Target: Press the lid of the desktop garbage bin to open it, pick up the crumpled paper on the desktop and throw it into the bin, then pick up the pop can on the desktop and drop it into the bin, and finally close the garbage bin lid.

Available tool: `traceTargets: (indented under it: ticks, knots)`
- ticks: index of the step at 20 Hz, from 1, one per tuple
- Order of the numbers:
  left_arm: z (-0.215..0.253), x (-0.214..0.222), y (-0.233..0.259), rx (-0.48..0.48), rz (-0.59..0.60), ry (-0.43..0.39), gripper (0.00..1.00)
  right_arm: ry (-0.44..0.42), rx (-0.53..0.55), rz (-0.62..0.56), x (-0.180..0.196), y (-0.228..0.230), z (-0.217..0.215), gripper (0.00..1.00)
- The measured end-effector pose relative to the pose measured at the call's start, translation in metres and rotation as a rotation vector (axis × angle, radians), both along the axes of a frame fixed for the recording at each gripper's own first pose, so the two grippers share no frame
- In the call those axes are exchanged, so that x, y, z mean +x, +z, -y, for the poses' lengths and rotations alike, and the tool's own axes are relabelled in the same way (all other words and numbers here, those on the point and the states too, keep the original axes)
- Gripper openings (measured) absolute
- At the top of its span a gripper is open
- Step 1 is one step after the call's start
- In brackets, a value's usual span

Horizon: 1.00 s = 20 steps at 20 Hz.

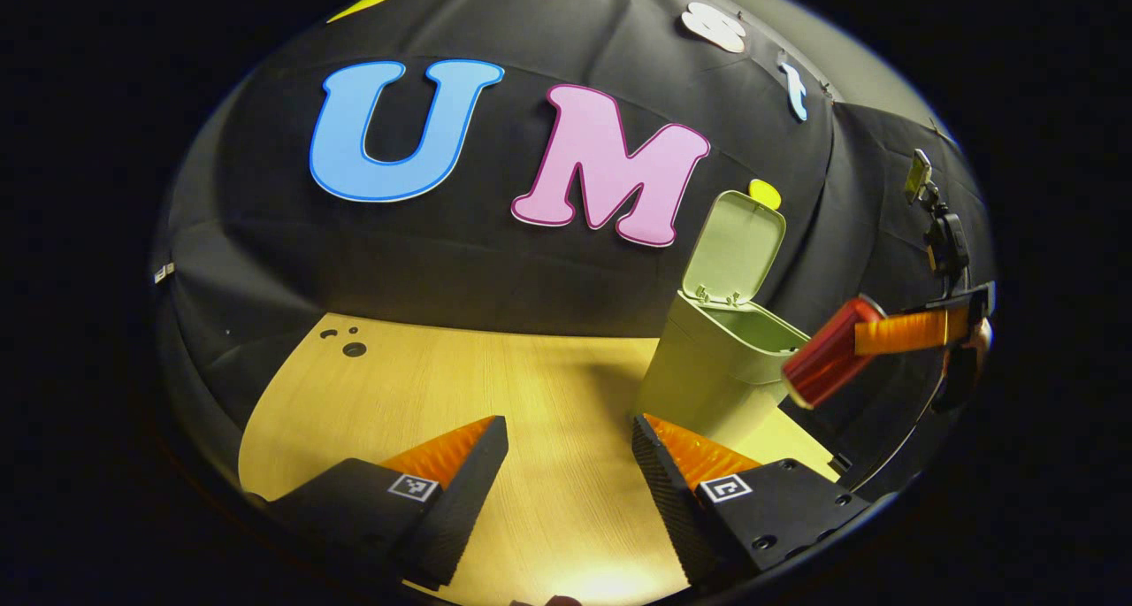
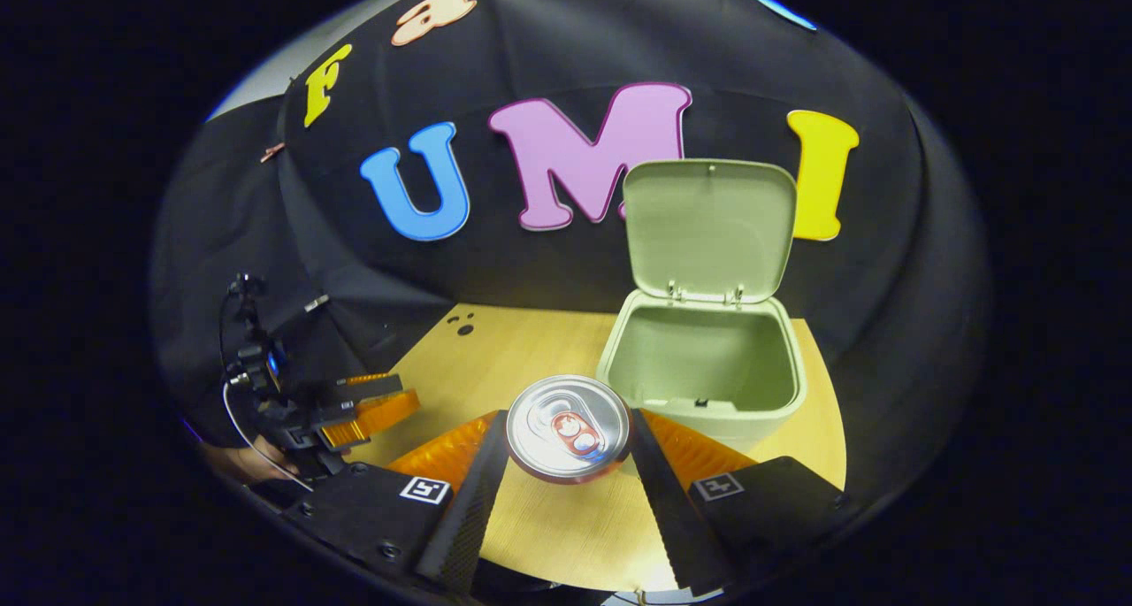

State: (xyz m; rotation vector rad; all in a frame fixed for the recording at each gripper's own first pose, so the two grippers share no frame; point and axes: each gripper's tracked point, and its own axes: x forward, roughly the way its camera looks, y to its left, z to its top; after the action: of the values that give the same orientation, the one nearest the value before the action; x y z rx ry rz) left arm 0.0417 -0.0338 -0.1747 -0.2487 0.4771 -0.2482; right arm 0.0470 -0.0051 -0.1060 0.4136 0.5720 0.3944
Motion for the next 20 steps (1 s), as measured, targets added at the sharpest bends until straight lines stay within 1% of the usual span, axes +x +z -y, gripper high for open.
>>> traceTargets:
  ticks: [4, 9, 15, 18, 20]
  knots:
    - [-0.006, 0.000, -0.006, 0.020, -0.001, 0.001, 0.92, -0.064, -0.056, 0.036, 0.032, 0.003, 0.033, 0.84]
    - [-0.007, 0.000, -0.005, 0.039, -0.004, 0.001, 0.92, -0.095, -0.081, 0.028, 0.069, -0.018, 0.048, 0.84]
    - [-0.011, 0.002, -0.009, 0.049, -0.022, 0.032, 0.92, -0.088, -0.117, -0.027, 0.108, -0.063, 0.050, 0.84]
    - [-0.013, 0.003, -0.011, 0.062, -0.028, 0.047, 0.92, -0.064, -0.138, -0.072, 0.117, -0.091, 0.045, 0.84]
    - [-0.015, 0.004, -0.012, 0.067, -0.034, 0.057, 0.92, -0.050, -0.128, -0.105, 0.118, -0.106, 0.039, 0.84]
